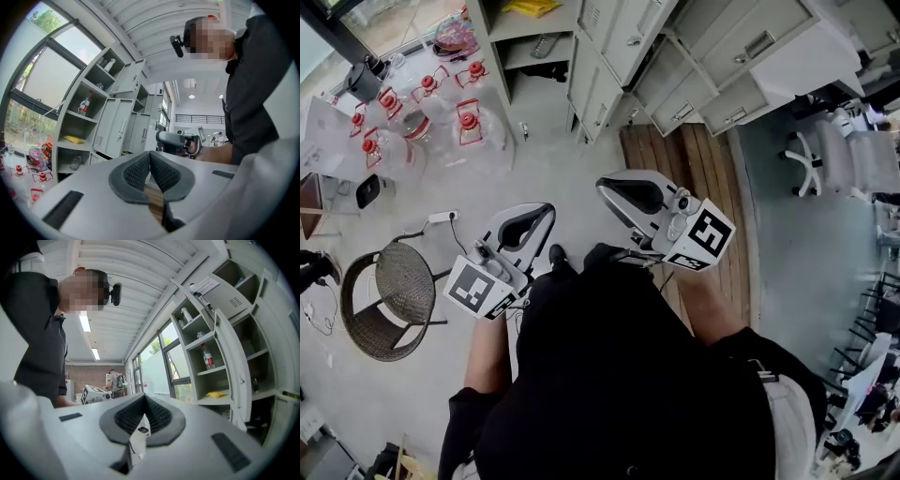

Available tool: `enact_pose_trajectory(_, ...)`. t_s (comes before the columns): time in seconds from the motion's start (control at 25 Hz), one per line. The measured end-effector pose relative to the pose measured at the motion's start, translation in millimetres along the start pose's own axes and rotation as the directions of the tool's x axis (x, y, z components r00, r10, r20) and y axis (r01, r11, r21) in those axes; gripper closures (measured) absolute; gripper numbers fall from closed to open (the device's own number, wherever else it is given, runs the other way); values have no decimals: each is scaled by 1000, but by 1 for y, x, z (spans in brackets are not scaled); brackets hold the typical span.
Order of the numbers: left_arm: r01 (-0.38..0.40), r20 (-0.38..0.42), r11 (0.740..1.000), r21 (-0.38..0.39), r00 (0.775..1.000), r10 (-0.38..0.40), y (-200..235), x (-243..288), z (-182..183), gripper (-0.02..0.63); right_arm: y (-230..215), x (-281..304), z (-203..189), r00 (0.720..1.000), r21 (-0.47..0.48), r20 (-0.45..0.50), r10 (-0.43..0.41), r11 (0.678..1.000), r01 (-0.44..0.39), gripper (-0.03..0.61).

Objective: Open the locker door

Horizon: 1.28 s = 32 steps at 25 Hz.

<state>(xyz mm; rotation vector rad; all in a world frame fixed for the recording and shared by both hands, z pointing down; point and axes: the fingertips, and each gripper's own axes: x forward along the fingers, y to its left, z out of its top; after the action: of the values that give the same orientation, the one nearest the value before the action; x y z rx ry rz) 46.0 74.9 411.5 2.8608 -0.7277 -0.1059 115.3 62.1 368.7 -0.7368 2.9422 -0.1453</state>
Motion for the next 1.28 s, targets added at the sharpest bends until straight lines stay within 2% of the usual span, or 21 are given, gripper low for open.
enact_pose_trajectory(0.12, -4, 24, 999, -37, 1000, 4, -14, 4, -3, 598, 10, -15, 3, 1000, 8, 8, 23, 1000, -23, 568)
enact_pose_trajectory(0.24, -1, 44, 999, -42, 999, 3, -37, 20, 1, 598, 10, -38, 3, 1000, 9, 2, 17, 1000, -17, 568)
enact_pose_trajectory(0.44, 65, 5, 997, -34, 998, -65, -105, 57, -11, 598, 31, -96, 4, 1000, 27, 6, 27, 999, -28, 568)
enact_pose_trajectory(0.6, 59, 7, 997, -57, 998, -59, -143, 71, -18, 598, 33, -139, -2, 1000, 48, 5, 6, 999, -6, 568)
enact_pose_trajectory(0.76, 38, -21, 998, -59, 999, -39, -160, 71, -32, 598, 39, -159, -4, 1000, 36, 21, 2, 999, -2, 568)
enact_pose_trajectory(1.0, 70, -33, 997, -40, 997, -71, -190, 80, -37, 598, 52, -179, -2, 998, 32, 57, 19, 999, -21, 568)
enact_pose_trajectory(1.28, 82, -40, 996, -40, 996, -83, -204, 87, -38, 598, 43, -200, -3, 998, 33, 64, -25, 999, 23, 568)
